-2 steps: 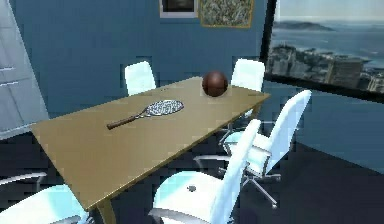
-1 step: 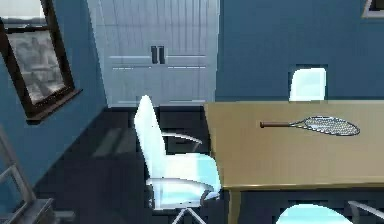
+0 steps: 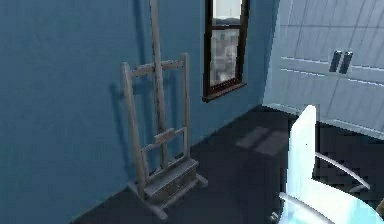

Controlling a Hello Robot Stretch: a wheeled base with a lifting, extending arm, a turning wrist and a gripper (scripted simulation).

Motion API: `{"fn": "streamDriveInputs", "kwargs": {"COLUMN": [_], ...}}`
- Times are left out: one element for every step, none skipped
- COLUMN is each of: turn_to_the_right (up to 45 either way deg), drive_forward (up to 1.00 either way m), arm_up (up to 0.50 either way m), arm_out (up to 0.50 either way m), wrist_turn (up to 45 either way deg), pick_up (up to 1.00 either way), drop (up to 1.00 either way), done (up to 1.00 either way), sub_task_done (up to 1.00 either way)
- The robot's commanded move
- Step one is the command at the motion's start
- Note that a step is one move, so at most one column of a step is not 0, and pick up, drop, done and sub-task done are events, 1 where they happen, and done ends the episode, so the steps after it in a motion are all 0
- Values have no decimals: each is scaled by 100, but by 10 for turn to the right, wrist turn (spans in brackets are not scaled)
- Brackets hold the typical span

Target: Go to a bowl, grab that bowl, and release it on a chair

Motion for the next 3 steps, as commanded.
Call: {"fn": "streamDriveInputs", "kwargs": {"turn_to_the_right": [-390, 450, 450], "drive_forward": [0, 0, 0], "arm_up": [0, 0, 0], "arm_out": [0, 0, 0], "wrist_turn": [0, 0, 0], "pick_up": [0, 0, 0], "drop": [0, 0, 0], "done": [0, 0, 0], "sub_task_done": [0, 0, 0]}}
